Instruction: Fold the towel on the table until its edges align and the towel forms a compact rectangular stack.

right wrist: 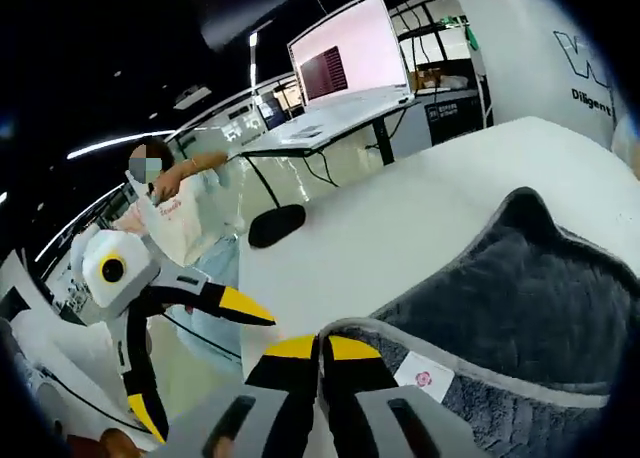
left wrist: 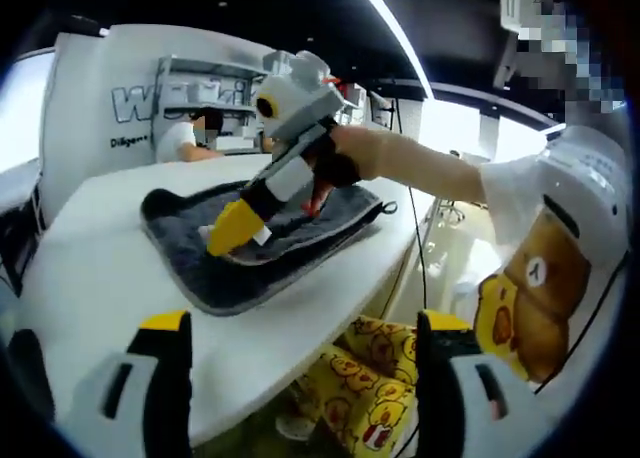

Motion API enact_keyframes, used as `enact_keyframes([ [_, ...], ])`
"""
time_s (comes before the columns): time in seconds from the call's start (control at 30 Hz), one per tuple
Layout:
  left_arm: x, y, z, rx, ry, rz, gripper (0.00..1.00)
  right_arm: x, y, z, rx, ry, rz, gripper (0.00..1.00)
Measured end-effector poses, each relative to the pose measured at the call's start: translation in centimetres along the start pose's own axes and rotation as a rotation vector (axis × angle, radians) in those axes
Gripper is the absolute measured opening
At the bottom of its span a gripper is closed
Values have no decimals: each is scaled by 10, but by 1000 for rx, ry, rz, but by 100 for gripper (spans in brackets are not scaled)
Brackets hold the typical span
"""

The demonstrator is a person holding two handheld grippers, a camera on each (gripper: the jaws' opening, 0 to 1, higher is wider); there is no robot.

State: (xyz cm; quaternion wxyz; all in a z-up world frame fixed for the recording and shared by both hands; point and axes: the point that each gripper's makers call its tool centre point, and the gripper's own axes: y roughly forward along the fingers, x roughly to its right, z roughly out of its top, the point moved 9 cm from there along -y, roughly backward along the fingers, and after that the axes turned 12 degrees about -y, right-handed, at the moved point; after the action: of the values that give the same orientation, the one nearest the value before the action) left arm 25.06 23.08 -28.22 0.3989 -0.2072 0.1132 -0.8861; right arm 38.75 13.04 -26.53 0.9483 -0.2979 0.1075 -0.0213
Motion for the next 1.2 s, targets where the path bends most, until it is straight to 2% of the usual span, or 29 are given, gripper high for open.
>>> enact_keyframes([
  [0.13,-4,-3,-2,11,-7,5,98,-9,-4,4,8,-13,15,2],
  [0.27,-6,-4,-4,15,-11,7,98,-15,-11,17,47,-25,30,2],
  [0.43,-8,-4,-7,19,-21,8,98,-18,17,-7,-94,-62,49,2],
  [0.6,-7,-7,-9,21,-25,12,98,-13,26,-12,-105,-83,27,3],
  [0.8,-8,-9,-8,23,-24,21,98,-14,29,-16,-126,-93,43,6],
  [0.97,-7,-7,-7,23,-28,21,98,-17,17,-10,-84,-116,44,19],
  [1.07,-6,-6,-6,22,-24,19,98,-17,-4,-2,-50,-208,-21,22],
  [1.1,-6,-7,-6,23,-23,19,98,-15,-15,6,-10,-233,-49,22],
  [1.2,-6,-7,-4,27,-22,20,98,-14,-55,11,105,-235,-105,25],
])
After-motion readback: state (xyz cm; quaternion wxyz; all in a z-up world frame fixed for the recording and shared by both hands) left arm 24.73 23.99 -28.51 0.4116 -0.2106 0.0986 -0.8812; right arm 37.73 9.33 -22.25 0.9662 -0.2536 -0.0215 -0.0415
